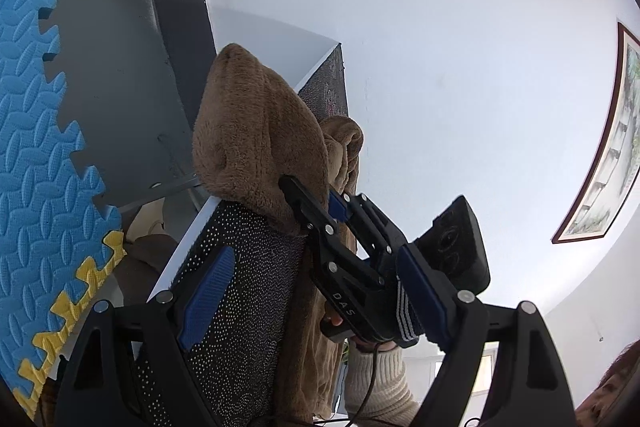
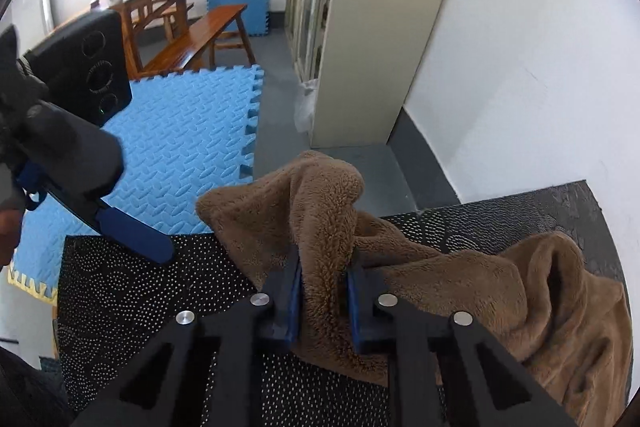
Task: Fold clothes
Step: 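Grasp a blanket fold with the right gripper and lift it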
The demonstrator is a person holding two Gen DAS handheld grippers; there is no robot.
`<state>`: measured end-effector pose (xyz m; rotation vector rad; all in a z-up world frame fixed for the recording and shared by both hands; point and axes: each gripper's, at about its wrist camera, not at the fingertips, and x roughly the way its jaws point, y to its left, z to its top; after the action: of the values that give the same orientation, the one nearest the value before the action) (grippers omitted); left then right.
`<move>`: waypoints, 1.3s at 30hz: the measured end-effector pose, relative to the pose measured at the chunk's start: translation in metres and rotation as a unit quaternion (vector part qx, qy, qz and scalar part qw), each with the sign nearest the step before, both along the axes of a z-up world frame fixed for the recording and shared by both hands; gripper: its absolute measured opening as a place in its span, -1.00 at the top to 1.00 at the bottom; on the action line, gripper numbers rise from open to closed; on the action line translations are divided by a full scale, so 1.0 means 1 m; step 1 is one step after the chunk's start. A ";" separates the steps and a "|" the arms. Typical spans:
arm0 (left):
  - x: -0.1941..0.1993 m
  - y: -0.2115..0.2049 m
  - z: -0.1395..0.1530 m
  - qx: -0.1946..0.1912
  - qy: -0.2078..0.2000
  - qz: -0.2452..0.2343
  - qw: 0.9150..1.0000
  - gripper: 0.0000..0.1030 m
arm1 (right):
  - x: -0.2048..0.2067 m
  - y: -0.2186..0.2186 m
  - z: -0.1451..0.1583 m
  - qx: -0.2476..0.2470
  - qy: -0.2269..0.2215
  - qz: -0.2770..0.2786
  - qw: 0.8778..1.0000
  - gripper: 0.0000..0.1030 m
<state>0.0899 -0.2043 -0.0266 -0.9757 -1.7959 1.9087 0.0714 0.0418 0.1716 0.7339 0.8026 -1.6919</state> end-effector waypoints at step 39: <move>-0.157 0.094 0.054 -0.151 0.051 -0.187 0.969 -0.97 | -0.043 0.176 -0.007 -0.071 -0.069 -0.197 0.975 -0.16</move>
<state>-0.0667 -0.1107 0.0274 -1.1934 -1.1808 1.9726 0.0285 0.2182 0.1649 0.9438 0.4511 -2.0012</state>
